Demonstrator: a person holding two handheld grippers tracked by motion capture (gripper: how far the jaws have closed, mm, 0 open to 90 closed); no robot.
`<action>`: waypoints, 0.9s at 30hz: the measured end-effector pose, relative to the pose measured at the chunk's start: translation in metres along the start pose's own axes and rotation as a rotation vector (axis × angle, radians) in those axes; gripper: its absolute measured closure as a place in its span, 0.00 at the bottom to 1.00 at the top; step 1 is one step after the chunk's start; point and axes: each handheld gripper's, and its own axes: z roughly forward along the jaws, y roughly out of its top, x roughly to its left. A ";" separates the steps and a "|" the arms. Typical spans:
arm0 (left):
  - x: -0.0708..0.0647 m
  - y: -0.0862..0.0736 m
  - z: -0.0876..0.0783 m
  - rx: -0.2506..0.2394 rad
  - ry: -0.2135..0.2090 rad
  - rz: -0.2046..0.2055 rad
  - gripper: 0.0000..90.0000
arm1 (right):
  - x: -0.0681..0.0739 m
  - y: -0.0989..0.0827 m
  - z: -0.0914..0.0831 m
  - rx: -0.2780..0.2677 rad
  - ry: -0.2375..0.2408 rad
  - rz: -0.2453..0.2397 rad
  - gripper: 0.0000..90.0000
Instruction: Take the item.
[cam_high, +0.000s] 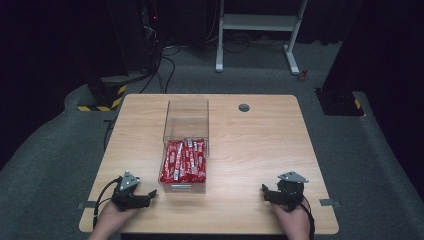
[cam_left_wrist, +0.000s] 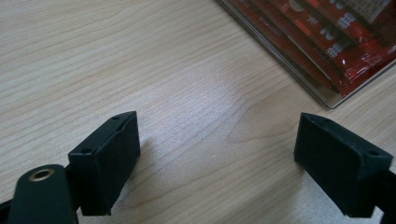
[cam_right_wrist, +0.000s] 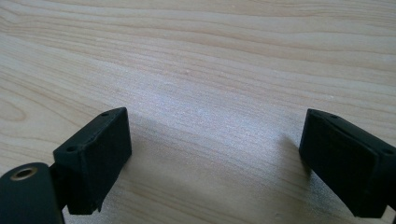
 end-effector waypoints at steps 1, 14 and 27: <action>0.000 0.000 0.000 0.000 0.000 0.001 0.16 | 0.000 0.000 0.000 -0.001 0.000 -0.003 0.10; 0.000 0.000 0.000 -0.002 0.000 0.000 0.17 | 0.000 0.000 0.000 0.001 0.004 -0.003 0.10; 0.001 0.000 0.000 -0.002 0.001 0.003 0.17 | 0.003 0.004 -0.005 -0.032 0.019 -0.011 0.12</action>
